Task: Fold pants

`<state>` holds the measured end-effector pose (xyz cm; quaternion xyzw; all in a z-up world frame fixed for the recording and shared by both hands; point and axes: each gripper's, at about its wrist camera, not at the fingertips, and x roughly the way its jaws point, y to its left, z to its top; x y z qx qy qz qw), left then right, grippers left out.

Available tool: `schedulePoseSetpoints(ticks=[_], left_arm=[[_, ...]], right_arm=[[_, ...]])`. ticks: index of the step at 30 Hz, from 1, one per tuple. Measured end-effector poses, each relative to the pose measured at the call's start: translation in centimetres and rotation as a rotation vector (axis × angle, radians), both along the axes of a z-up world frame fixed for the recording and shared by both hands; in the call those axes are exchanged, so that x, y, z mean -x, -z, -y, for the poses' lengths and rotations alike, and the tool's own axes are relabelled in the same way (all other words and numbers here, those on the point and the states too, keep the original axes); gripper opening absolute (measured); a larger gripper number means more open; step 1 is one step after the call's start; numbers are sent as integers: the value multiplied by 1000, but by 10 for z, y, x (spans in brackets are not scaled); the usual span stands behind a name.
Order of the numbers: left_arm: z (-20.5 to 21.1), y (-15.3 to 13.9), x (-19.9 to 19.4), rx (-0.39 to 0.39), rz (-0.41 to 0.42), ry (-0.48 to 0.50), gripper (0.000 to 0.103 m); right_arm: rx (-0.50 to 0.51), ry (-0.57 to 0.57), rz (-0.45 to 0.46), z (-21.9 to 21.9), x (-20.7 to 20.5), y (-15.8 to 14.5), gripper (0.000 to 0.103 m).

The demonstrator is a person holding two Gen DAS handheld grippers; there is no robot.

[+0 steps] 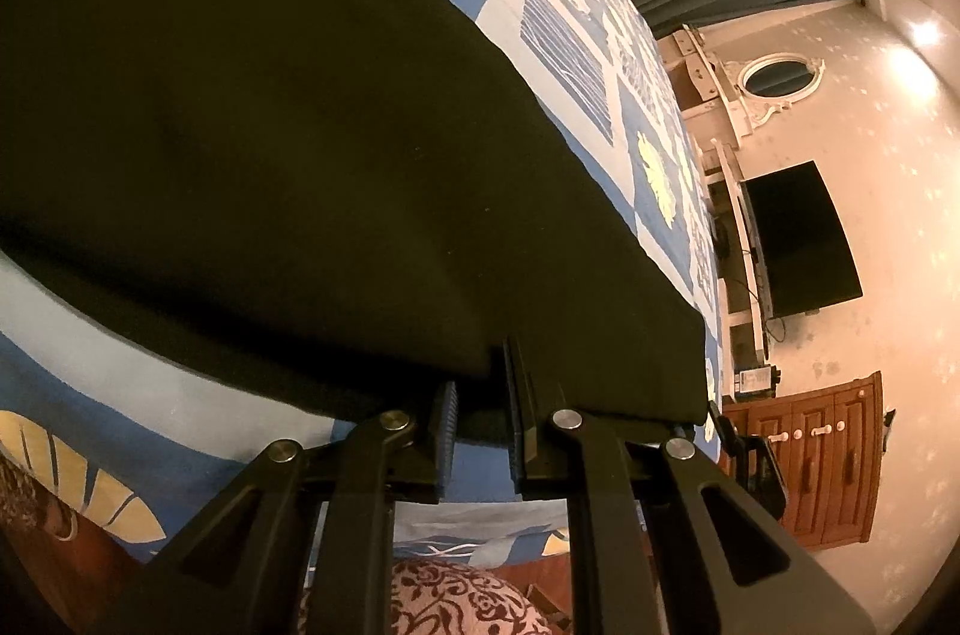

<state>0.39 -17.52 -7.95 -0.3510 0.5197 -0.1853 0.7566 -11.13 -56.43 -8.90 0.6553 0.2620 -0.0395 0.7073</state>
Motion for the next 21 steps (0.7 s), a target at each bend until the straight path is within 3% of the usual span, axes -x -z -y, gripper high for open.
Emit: schedulePoseSetpoints(ticks=[2, 3, 5, 13, 18, 21], left_arm=[[0, 0, -1, 1, 0, 3, 13], [1, 0, 0, 2, 1, 1, 13], [1, -1, -1, 5, 8, 3, 13], [2, -17, 5, -21, 73, 31, 13], [3, 2, 7, -28, 27, 51, 13], [5, 4, 4, -30, 39, 70, 14]], right_arm=[[21, -7, -9, 1, -6, 2, 34], [35, -10, -22, 1, -8, 2, 19], [50, -17, -26, -1, -9, 1, 7], [182, -45, 40, -6, 3, -42, 6], [162, -39, -32, -3, 15, -17, 6], [148, -34, -50, -1, 16, -1, 6]])
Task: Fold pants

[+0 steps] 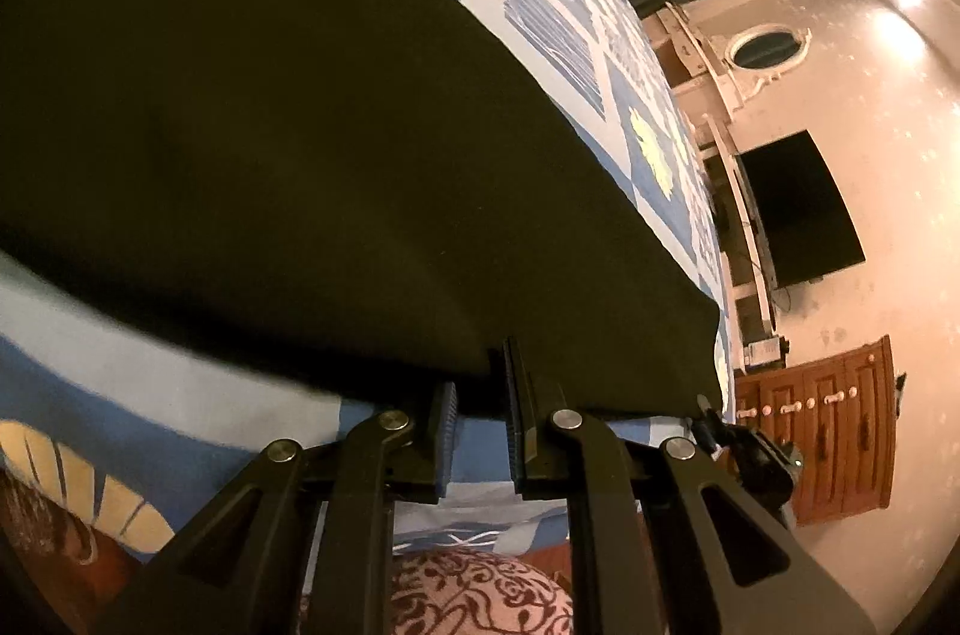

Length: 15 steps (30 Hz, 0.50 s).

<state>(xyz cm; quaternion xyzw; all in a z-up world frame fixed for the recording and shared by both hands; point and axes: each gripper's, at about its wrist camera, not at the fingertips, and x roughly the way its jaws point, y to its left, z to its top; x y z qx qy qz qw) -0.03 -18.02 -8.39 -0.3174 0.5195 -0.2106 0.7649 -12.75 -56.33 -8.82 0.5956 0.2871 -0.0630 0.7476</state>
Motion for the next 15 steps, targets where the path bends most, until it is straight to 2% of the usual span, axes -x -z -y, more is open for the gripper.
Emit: schedulePoseSetpoints(ticks=[2, 4, 6, 8, 11, 12, 15], left_arm=[[-1, -1, 0, 13, -5, 1, 16], [-4, -5, 3, 39, -6, 15, 20], [-8, -9, 7, 62, -8, 32, 29], [-15, -15, 15, 82, -4, 52, 32], [-29, -26, 22, 61, 41, 57, 40], [-36, -30, 23, 47, 67, 46, 45], [-52, -32, 17, 23, 88, -3, 46]], right_arm=[[-16, -6, 9, 1, -1, 1, 8], [-45, 4, 27, 4, 2, -1, 15], [-49, 25, 38, 9, 10, -5, 37], [-50, 42, 30, 12, 20, -6, 45], [-94, 52, 39, 14, 25, 2, 45], [-113, 61, 45, 14, 25, 6, 49], [-138, 71, 89, 14, 18, 8, 64]])
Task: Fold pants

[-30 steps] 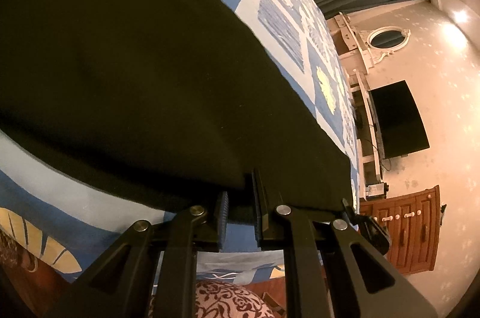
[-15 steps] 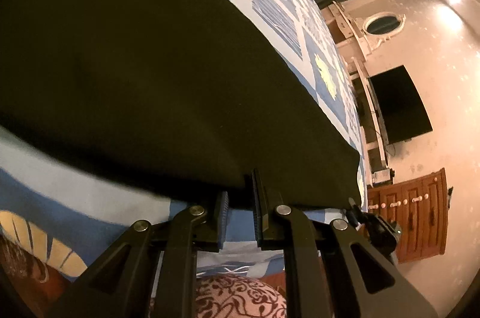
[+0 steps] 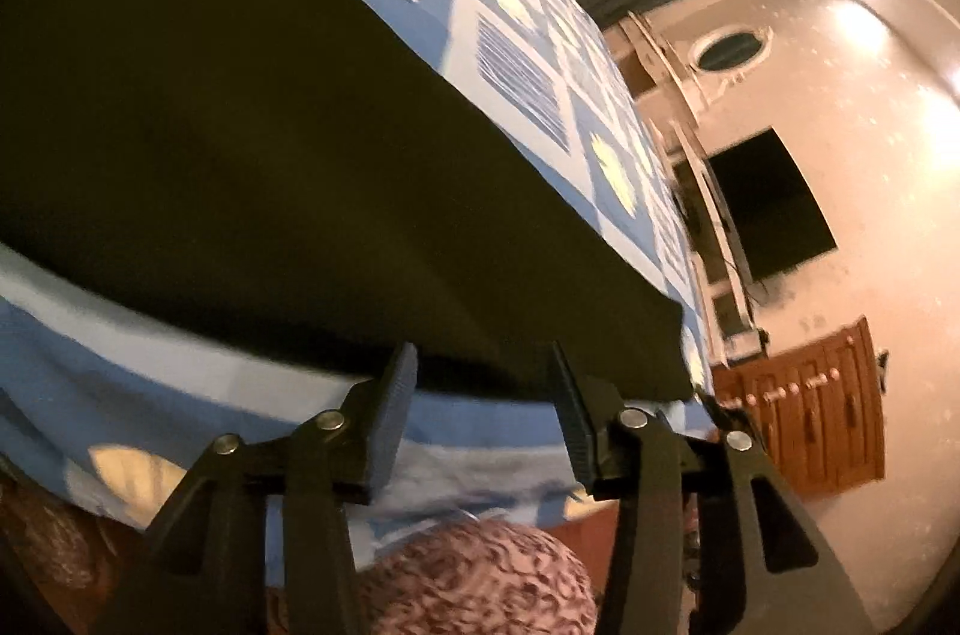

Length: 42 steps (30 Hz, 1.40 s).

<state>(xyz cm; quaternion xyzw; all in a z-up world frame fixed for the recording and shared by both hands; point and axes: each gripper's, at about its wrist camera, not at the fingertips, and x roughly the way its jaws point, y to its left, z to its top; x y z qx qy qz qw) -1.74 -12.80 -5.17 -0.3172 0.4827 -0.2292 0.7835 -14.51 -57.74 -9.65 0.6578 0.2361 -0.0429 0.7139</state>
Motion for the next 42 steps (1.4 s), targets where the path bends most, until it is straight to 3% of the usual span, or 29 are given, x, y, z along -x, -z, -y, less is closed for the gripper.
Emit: schedulePoseSetpoints(ticks=[4, 5, 6, 8, 11, 12, 14, 16, 19, 21, 22, 26, 30, 33, 36, 38, 40, 41, 42], left_arm=[[-17, 3, -7, 20, -20, -45, 46], [-19, 3, -8, 12, -18, -47, 46], [-21, 4, -9, 2, -17, -50, 46], [-23, 5, -11, -10, -22, -49, 46], [-27, 5, -14, -41, -12, -49, 47], [-30, 5, -15, -55, -2, -43, 53], [-34, 4, -17, -79, 12, -36, 59], [-39, 1, -19, -94, 24, -22, 59], [-50, -3, -25, -105, 40, -4, 67], [-62, -7, -32, -97, 55, 4, 76], [-68, -8, -37, -99, 59, 12, 76], [-89, -8, -62, -117, 32, 25, 84], [-122, -4, -91, -145, -18, -6, 86], [-141, 9, -102, -58, -81, 39, 86], [-151, 15, -97, 30, -72, 29, 86], [-149, 16, -93, 20, -38, 41, 86], [-144, 14, -91, -10, -11, 68, 89], [-142, 14, -92, -15, 4, 93, 93], [-140, 13, -92, -26, 25, 125, 94]], right_arm=[[23, -8, 24, -1, -16, -4, 69], [38, -15, 17, 0, -19, -4, 62], [54, -21, -1, 0, -22, -6, 41], [49, -45, -17, 2, -26, -5, 10], [99, -62, -12, 8, -26, -14, 9], [122, -69, -18, 9, -26, -14, 9], [94, -80, -51, 10, -24, 2, 9], [83, -103, -28, 10, -22, 8, 9], [172, -143, -52, 14, -17, -10, 31], [243, -132, -62, 27, -9, -28, 62], [275, -131, -61, 34, -8, -36, 67], [296, -273, -61, 64, -35, -44, 68], [236, -395, -75, 77, -71, -27, 70], [185, -467, -52, 76, -90, -24, 74], [136, -598, -23, 57, -108, -21, 75], [161, -666, -40, 44, -120, -22, 75], [123, -668, -36, 45, -126, -21, 73], [106, -665, -46, 46, -127, -19, 57], [102, -668, -75, 46, -126, -15, 30]])
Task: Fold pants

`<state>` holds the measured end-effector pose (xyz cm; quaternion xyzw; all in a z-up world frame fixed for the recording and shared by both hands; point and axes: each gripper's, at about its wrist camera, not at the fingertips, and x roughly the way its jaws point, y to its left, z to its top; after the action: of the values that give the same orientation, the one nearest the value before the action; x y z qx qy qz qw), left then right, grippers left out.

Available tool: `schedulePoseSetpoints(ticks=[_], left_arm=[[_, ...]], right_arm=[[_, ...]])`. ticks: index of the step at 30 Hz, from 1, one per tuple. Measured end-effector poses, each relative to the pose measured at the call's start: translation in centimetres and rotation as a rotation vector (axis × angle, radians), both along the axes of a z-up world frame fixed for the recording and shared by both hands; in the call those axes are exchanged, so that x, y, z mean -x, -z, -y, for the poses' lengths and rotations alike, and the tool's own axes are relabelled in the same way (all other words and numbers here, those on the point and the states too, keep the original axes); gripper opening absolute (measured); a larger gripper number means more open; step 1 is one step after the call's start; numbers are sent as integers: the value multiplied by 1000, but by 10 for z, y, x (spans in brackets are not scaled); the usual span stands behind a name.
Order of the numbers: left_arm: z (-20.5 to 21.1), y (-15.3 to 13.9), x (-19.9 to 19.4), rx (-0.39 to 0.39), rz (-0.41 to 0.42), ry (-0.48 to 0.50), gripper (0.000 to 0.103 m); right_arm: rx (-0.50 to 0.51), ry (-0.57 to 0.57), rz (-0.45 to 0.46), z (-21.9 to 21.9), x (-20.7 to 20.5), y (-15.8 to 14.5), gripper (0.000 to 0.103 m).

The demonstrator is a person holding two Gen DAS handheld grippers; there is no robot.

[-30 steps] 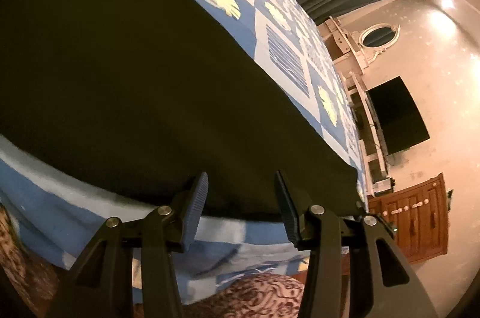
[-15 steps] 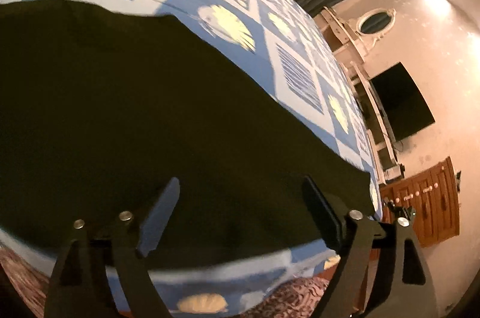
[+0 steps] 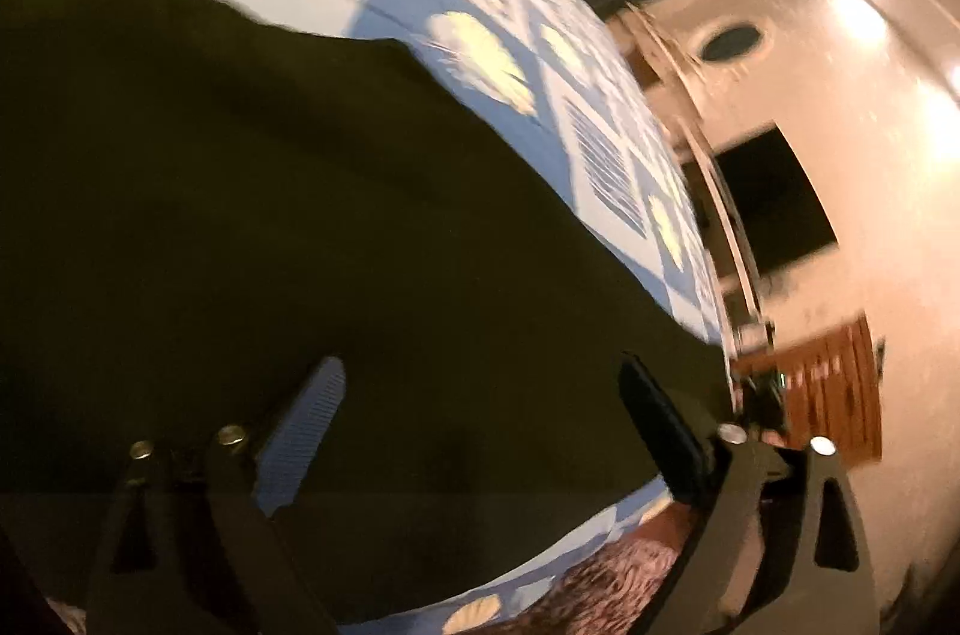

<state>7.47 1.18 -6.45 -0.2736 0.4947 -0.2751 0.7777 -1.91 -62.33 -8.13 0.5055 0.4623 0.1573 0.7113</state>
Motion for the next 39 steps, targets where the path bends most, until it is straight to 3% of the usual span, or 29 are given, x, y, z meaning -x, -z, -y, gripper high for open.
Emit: schedulePoseSetpoints(ticks=[1, 6, 10, 18, 21, 26, 31, 34, 39], left_arm=[[1, 1, 1, -4, 10, 8, 94], [6, -4, 3, -47, 47, 56, 94], [-1, -16, 4, -129, 72, -38, 94], [-49, -54, 14, -352, 164, -171, 94], [-72, -60, 22, -382, 168, -197, 94], [-107, -65, 29, -390, 177, -276, 94], [-125, -72, 24, -354, 167, -330, 94], [-127, -77, 25, -360, 188, -339, 94], [-127, -77, 27, -392, 192, -335, 94]], right_arm=[[8, -2, -45, -1, -1, 7, 19], [55, 20, -53, -6, 0, 3, 16], [88, 57, -38, -12, 4, -17, 16], [119, 82, 68, -34, 11, -87, 16], [129, 94, 107, -50, 7, -120, 16], [169, 76, 184, -107, -9, -180, 16], [239, 26, 222, -176, -29, -218, 16], [304, -10, 233, -221, -41, -228, 16], [351, -61, 232, -299, -59, -217, 16]])
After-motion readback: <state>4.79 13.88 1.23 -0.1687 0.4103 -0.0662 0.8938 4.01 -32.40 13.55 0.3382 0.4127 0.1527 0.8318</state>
